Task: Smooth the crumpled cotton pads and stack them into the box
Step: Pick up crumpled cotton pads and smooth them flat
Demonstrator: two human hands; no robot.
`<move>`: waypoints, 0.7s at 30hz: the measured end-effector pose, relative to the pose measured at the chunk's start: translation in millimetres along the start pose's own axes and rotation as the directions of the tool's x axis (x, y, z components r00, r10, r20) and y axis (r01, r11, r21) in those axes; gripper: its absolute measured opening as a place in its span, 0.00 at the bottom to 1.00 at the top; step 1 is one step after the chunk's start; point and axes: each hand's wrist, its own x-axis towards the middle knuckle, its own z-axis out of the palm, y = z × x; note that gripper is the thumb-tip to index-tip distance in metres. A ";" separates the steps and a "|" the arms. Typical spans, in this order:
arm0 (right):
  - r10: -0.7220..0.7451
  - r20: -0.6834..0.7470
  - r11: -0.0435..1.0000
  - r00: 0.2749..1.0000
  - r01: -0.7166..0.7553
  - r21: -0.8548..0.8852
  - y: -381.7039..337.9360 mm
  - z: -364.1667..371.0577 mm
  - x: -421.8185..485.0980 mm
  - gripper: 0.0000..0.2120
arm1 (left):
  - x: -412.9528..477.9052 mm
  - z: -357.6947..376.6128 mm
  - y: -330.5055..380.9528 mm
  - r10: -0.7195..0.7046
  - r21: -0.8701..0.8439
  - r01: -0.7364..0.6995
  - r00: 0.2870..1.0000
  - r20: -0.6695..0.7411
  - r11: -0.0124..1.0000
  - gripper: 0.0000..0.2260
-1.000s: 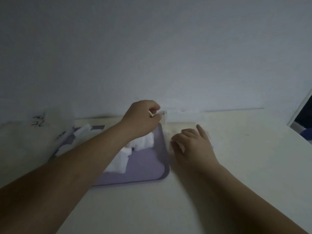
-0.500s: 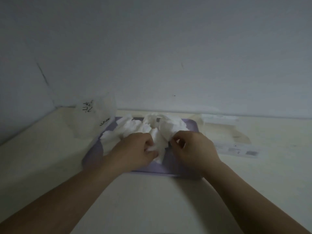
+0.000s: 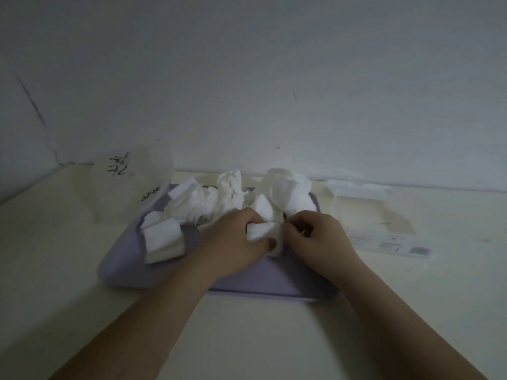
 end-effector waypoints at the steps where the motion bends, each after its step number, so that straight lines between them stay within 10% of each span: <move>1: 0.002 0.019 1.000 1.000 -0.002 0.028 0.1 -1.4 -1.3 0.04 | -1.6 0.6 -2.4 -0.004 -0.055 0.003 1.000 -0.018 0.998 0.15; 9: -0.036 0.162 0.986 0.986 0.009 0.167 -3.4 -3.9 -5.1 0.25 | -15.9 -6.4 -0.1 -0.035 -0.299 -0.008 0.990 -0.139 0.954 0.09; 21: -0.060 0.140 0.734 0.988 -0.052 0.677 -12.8 -10.4 -4.8 0.13 | -19.0 -14.3 15.9 -0.008 -0.655 -0.063 0.994 -0.105 0.753 0.14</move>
